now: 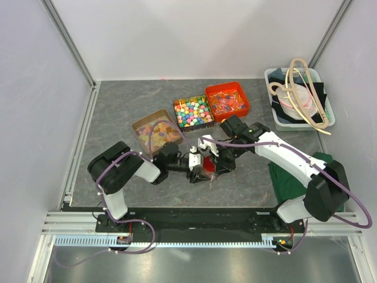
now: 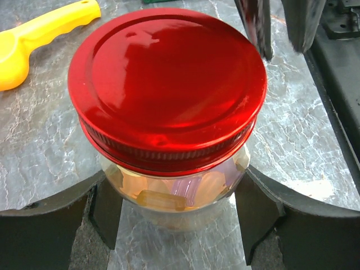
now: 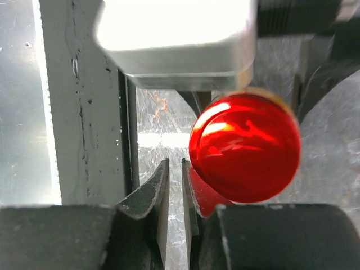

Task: Pack the candies
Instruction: Screw the bottle lid onto the packing bottle.

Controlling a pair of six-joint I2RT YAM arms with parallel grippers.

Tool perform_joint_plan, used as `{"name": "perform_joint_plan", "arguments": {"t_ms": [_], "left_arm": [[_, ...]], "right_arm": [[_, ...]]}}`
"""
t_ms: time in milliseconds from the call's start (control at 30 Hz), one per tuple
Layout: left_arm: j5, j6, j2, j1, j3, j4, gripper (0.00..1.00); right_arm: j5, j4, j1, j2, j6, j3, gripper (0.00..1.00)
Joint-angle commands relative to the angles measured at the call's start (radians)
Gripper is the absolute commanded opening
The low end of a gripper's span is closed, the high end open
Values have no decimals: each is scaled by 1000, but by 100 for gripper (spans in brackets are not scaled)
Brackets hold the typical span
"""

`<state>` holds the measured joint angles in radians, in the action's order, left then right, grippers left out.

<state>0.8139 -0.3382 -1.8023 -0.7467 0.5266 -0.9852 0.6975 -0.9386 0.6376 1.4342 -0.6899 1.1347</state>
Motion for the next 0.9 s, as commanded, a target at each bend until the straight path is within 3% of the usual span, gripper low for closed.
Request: {"name": "perform_joint_plan", "arguments": {"t_ms": [0,300,367,533,867], "left_arm": [[-5,-10,-12,0,18,2,49],[-1,-12,-15,0,24,17,48],[4,-12,-15,0,26,23,48],[4,-12,-14,0,26,25,48],[13,-13,-14,1,27,28,48]], "right_arm": [[-27,52,-1,8,7,7,20],[-62,-5,-6,-89,-19,145,24],[-70,9,-10,-86,-4,160,32],[-96,89,-18,0,20,145,39],[-82,199,-24,138,72,93,28]]}}
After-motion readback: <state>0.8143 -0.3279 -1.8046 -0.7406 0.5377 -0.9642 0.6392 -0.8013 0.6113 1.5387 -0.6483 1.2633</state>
